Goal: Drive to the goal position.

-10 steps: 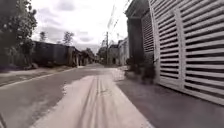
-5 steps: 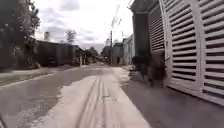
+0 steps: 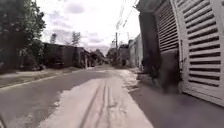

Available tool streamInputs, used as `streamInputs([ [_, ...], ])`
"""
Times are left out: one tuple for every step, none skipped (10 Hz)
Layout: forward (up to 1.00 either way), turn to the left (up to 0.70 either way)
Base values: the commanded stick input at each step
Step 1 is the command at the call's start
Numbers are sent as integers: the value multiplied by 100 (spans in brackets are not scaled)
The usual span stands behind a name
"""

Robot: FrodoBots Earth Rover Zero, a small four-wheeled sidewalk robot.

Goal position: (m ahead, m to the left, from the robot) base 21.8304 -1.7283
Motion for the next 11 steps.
streamInputs([
  [70, 1],
  [70, 1],
  [70, 1],
  [70, 1],
  [70, 1],
  [70, 1],
  [70, 1],
  [70, 1],
  [70, 31],
  [70, 36],
  [70, 13],
])
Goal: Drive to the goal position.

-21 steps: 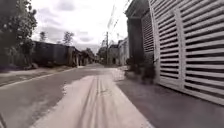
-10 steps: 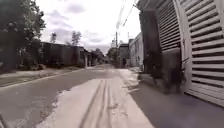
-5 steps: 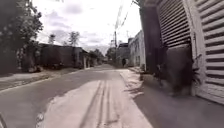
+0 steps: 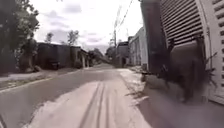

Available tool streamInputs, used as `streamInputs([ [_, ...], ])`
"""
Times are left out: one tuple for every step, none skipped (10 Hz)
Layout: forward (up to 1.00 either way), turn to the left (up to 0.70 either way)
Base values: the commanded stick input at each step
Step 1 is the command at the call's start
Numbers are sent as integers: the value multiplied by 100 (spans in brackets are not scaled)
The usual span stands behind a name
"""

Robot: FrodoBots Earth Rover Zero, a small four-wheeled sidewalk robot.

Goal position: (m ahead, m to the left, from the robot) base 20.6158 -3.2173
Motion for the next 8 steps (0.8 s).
streamInputs([
  [70, 1],
  [70, 1],
  [70, 1],
  [70, 1],
  [70, 1],
  [70, 1],
  [70, 1],
  [70, 1],
])
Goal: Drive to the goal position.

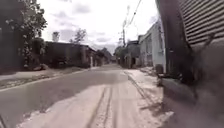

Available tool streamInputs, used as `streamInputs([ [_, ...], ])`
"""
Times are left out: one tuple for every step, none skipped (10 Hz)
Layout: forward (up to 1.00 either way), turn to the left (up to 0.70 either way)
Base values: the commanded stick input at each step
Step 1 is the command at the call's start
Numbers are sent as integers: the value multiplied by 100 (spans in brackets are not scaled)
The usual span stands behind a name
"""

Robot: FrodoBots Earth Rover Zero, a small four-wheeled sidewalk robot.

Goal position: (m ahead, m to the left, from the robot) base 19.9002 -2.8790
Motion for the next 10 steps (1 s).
streamInputs([
  [70, 1],
  [70, 1],
  [70, 1],
  [70, 1],
  [70, 1],
  [70, 1],
  [70, 1],
  [70, 1],
  [70, 1],
  [70, 1],
])
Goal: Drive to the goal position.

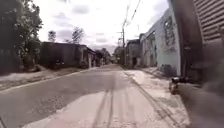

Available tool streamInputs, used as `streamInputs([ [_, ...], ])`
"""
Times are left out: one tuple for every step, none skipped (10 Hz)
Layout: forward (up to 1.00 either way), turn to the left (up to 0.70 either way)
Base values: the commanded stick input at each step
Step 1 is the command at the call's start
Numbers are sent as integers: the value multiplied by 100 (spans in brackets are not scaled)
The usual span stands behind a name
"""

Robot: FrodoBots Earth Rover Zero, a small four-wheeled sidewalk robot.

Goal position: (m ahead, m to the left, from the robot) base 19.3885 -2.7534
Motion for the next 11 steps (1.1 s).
streamInputs([
  [70, 1],
  [70, 1],
  [70, 1],
  [70, 1],
  [70, 1],
  [70, 1],
  [70, 1],
  [70, 1],
  [70, 1],
  [70, 1],
  [70, 1],
])
